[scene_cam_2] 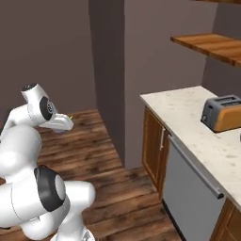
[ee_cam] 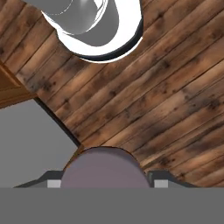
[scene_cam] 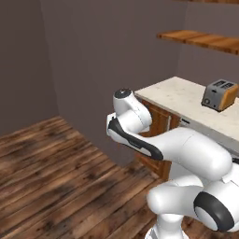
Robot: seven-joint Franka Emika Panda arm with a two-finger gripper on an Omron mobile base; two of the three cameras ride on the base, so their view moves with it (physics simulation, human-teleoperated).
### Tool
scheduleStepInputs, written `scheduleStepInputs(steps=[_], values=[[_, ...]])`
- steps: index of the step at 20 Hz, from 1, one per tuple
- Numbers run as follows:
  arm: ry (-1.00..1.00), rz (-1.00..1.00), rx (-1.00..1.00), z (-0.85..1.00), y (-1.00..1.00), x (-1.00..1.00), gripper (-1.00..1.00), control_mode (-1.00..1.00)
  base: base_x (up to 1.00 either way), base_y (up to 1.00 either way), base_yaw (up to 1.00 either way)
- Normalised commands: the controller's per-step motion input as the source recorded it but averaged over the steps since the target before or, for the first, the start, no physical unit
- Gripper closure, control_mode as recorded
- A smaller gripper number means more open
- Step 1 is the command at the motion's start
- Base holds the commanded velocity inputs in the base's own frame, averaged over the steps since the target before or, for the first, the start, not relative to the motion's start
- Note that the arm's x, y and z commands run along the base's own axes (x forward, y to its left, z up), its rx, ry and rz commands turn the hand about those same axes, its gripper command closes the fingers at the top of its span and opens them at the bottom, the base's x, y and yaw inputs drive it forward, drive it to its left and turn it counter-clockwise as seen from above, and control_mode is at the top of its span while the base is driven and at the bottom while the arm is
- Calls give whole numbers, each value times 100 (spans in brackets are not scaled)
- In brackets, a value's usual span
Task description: Turn on the sink faucet. Then move the eggplant from the counter to the sink. Turn off the sink. Move the vegetable from the sink to the pot next to the stove. Finally move the pot to the front left burner.
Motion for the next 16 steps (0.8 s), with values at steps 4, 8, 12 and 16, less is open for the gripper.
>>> scheduleStepInputs(steps=[4, 8, 12, 16], values=[[0, 0, 0, 0, 0, 0, 100, 100, 0, 62, 42], [0, 0, 0, 0, 0, 0, 100, 100, 0, 55, 42], [0, 0, 0, 0, 0, 0, 100, 100, 0, 48, 43], [0, 0, 0, 0, 0, 0, 100, 100, 8, 11, 42]])
